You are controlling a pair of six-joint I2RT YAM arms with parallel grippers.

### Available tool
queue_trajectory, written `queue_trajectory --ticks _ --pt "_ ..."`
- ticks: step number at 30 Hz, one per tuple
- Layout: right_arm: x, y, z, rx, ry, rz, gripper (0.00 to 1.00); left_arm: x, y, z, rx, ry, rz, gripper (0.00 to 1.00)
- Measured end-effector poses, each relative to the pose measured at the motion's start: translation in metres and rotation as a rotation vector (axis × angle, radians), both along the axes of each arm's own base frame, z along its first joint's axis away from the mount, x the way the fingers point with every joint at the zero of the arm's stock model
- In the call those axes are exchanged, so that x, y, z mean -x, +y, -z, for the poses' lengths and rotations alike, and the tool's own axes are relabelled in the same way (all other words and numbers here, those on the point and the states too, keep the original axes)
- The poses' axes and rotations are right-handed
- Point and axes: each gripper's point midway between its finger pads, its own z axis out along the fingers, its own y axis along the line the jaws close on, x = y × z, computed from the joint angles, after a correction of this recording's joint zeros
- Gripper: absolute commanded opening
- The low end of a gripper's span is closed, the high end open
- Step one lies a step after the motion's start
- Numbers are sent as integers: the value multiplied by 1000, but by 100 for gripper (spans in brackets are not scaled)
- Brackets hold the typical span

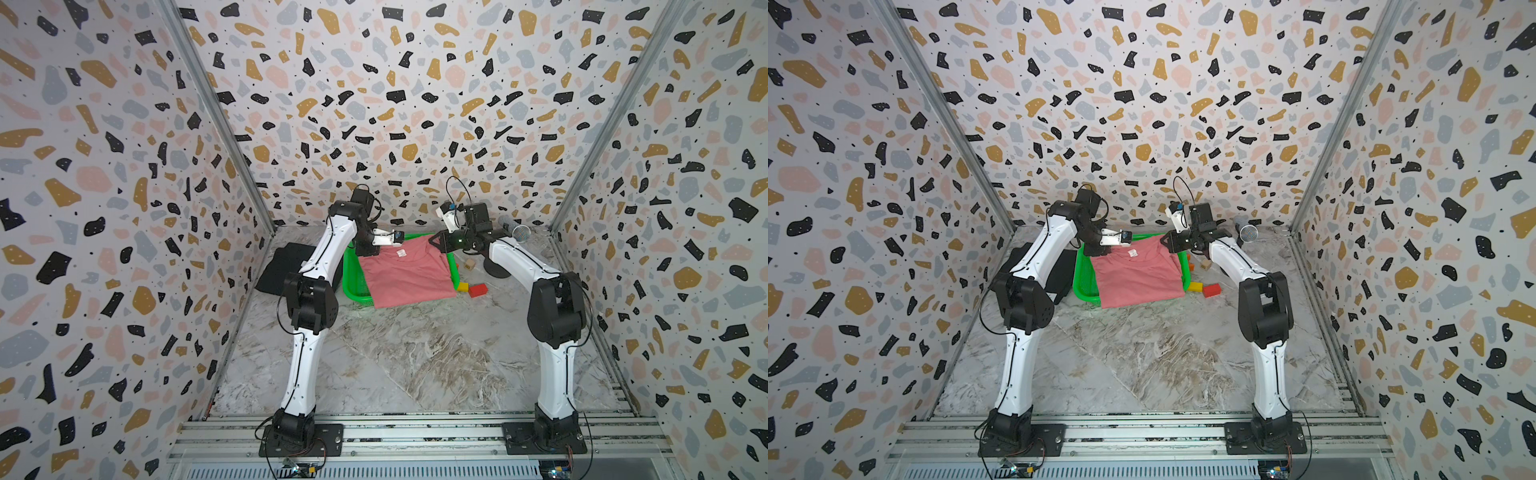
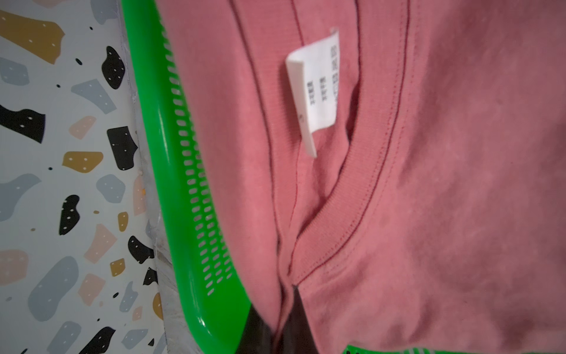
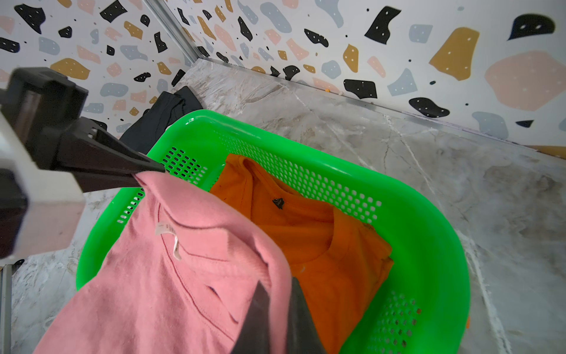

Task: Put the folded t-shirts into the basket
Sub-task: Place the T-shirt in the bin.

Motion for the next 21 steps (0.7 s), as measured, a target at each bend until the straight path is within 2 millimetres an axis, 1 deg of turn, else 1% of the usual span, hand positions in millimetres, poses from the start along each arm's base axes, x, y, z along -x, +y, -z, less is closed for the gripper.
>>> queue_trajectory --ticks 3,7,13,17,21 --pt "-3 -1 4 1 2 4 0 -5 -1 0 4 -20 10 0" --pt "-6 -3 4 0 -7 12 0 -13 -4 1 14 -45 15 0" --pt "-11 -4 -1 -16 -27 24 0 -23 -9 14 24 -58 26 0" --pt "-15 -3 8 -21 -19 30 0 -26 -9 21 19 -60 36 0" --pt "-19 -2 20 -24 -2 36 0 -27 -9 21 18 -64 40 0"
